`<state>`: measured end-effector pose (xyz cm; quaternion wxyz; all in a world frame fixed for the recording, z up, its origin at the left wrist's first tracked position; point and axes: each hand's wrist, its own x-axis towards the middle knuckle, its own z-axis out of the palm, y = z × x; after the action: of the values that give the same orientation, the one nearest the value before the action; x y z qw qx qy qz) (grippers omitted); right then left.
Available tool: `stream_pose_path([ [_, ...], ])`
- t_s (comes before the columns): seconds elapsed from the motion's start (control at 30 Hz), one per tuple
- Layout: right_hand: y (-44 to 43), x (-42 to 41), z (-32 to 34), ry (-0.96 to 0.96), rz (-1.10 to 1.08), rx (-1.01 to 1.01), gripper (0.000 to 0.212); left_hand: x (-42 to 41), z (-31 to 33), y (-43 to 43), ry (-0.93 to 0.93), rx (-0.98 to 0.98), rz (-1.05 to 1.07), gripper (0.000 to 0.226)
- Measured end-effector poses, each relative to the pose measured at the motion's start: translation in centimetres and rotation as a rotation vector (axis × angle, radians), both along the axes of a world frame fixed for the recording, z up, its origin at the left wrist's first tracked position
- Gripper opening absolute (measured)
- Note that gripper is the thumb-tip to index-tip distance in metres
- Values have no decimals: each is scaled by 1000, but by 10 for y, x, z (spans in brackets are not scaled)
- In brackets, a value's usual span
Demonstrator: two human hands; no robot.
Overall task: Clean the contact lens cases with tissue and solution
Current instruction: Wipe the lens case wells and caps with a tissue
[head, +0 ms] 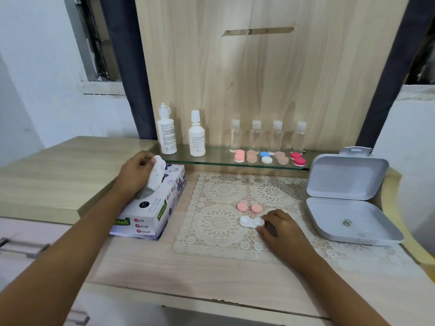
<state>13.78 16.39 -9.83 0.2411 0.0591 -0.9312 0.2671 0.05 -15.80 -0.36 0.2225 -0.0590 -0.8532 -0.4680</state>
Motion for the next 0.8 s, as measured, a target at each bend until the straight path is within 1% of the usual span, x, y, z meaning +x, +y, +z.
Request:
stream_pose_path([
  [0.07, 0, 0, 0, 1, -1, -3, 16, 3, 0, 5, -15, 34, -77, 10],
  [0.1, 0, 0, 0, 2, -1, -3, 16, 6, -1, 7, -49, -4, -119, 12],
  [0.2, 0, -1, -1, 6, -2, -2, 16, 11, -4, 10, -147, -326, -149, 39],
  [0.23, 0, 0, -1, 7, 0, -4, 16, 12, -5, 11, -146, -408, -136, 42],
  [0.3, 0, 0, 0, 7, 2, -6, 16, 14, -6, 12, -94, -464, -111, 34],
  [0.33, 0, 0, 0, 8, 2, -4, 16, 14, -5, 12, -66, -459, -91, 30],
  [0.4, 0, 0, 0, 10, 2, -1, 16, 16, -2, 13, -7, -405, -39, 27],
  [0.5, 0, -1, 0, 6, -1, 3, 17, 19, 11, 18, 57, -218, -29, 28],
  [0.53, 0, -1, 0, 3, -2, 5, 17, 20, 16, 21, 76, -172, -43, 28],
  [0.67, 1, 0, -1, -3, -2, 4, 17, 33, 40, 42, 192, -93, -135, 25],
  [0.73, 1, 0, -1, -4, -2, -4, 18, 40, 45, 56, 180, -37, -211, 21],
  [0.8, 0, 0, -1, -2, -2, -6, 18, 47, 42, 71, 113, -43, -292, 17],
])
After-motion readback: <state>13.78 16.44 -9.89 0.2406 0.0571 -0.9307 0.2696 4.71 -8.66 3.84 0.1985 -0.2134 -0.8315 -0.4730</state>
